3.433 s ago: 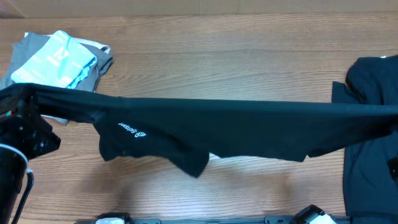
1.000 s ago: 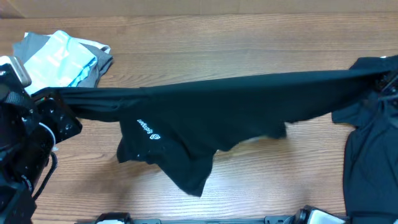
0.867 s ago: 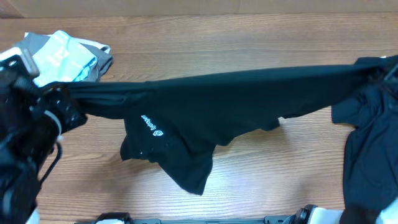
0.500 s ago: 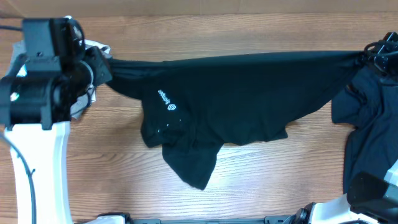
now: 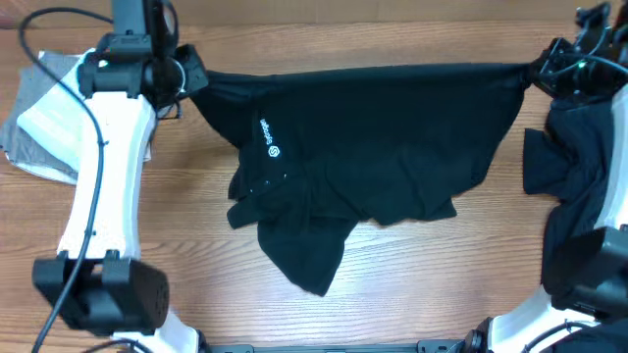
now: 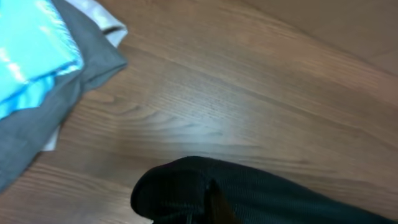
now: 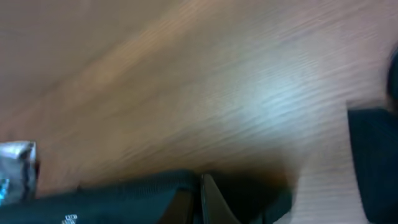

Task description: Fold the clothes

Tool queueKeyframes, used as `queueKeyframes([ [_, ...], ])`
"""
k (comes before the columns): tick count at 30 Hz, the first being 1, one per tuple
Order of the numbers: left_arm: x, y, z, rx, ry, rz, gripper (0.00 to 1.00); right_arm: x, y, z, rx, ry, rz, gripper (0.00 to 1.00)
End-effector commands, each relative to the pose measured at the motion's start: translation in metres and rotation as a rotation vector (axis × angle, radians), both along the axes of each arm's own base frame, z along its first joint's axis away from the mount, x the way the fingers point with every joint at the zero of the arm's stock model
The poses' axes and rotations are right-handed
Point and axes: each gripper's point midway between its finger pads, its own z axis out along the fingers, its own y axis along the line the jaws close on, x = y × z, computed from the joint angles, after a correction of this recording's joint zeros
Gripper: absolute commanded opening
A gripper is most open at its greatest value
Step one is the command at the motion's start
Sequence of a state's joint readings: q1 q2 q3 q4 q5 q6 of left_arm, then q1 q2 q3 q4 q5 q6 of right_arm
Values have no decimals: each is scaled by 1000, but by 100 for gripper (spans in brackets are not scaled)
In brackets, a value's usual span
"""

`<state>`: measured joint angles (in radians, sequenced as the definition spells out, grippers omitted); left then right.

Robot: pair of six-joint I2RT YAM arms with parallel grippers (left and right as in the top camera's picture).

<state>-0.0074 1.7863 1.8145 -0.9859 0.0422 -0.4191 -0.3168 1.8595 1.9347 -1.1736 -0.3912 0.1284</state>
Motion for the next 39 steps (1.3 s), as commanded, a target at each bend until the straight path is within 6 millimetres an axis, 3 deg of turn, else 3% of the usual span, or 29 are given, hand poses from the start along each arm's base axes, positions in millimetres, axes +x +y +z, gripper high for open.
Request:
queueKeyframes([
  [1, 24, 0, -29, 18, 10, 0, 4, 15, -13, -44, -39, -15, -18, 4],
  [9, 71, -28, -113, 17, 52, -52, 4, 53, -4, -96, -97, -193, 17, 4],
  [13, 88, -31, -145, 17, 49, -54, 4, 78, 1, -123, -181, -260, 10, 4],
  [21, 108, -32, -175, 16, 23, -54, 4, 111, 18, -175, -218, -299, 34, 4],
  [31, 135, -34, -204, 12, -51, -54, 5, 124, 5, -214, -291, -303, 0, 4],
  [33, 139, -35, -210, 12, -60, -54, 22, 125, 5, -222, -294, -300, 6, 5],
  [35, 144, -36, -214, 10, -78, -58, 45, 126, 5, -227, -296, -301, 8, 13],
  [37, 148, -44, -214, -12, -103, -108, 75, 128, 5, -229, -297, -309, 8, 29],
  [39, 153, -58, -206, -59, -143, -187, 90, 130, 4, -226, -300, -326, 6, 45],
])
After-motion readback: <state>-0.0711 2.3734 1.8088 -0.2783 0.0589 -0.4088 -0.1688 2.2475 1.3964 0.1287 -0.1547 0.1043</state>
